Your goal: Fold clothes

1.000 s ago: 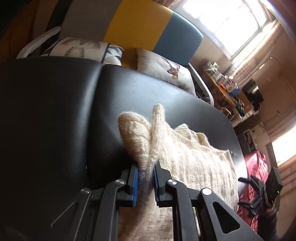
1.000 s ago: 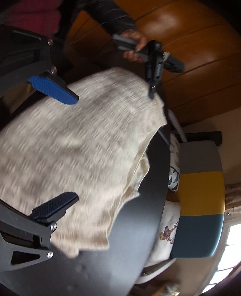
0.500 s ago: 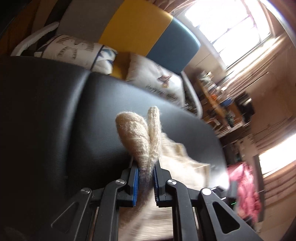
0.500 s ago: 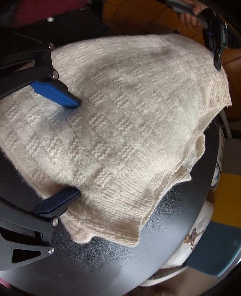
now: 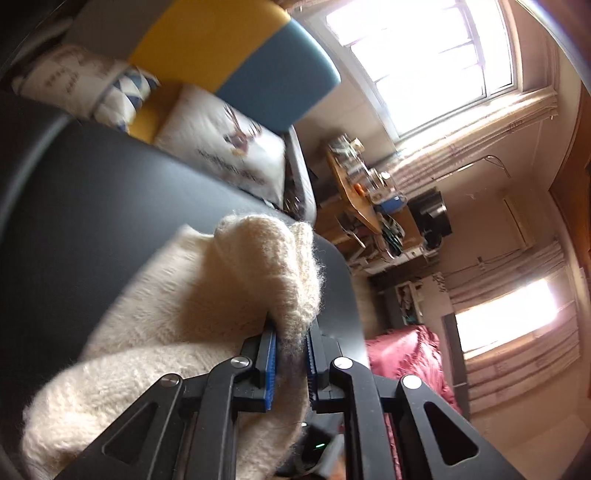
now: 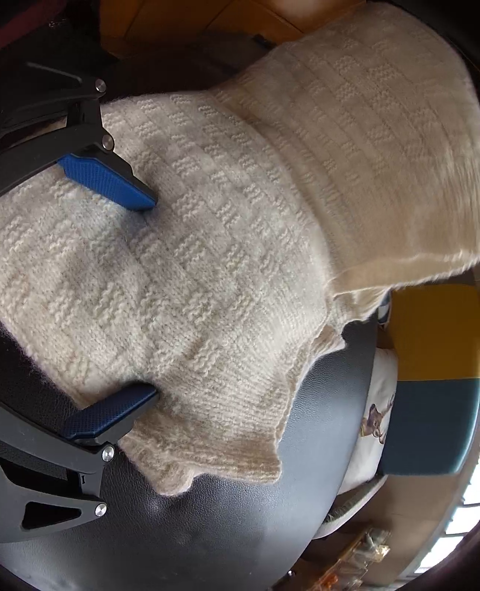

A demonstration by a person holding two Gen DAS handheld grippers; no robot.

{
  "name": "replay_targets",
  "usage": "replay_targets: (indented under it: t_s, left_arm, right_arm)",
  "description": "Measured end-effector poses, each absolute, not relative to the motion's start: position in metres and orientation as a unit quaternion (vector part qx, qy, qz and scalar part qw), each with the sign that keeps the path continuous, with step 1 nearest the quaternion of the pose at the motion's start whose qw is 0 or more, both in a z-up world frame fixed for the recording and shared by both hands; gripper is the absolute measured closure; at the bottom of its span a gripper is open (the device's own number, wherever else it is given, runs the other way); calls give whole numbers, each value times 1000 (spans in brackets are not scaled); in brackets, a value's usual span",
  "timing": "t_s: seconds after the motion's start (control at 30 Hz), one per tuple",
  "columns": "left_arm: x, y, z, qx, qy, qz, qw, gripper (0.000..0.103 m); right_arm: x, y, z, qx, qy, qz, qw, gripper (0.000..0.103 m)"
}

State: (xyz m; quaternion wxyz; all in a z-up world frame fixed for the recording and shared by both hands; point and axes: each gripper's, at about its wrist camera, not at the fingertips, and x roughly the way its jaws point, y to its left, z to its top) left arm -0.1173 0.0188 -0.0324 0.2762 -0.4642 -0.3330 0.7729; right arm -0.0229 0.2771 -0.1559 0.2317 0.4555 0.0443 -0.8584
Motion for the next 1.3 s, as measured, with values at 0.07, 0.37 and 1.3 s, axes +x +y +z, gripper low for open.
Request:
replay_targets:
  t_s: [0.07, 0.37, 1.3]
  left_arm:
    - [-117, 45, -37, -478, -327, 764, 284, 91]
    - [-123, 121, -107, -550, -315, 726, 267, 91]
    - [-108, -6, -111, -491, -206, 819, 215, 87]
  right_arm:
    - [-22, 277, -156, 444, 35, -864, 236, 6]
    - [-11, 283, -149, 393, -8, -880, 265, 6]
    - [92, 284, -51, 342, -24, -864, 368, 4]
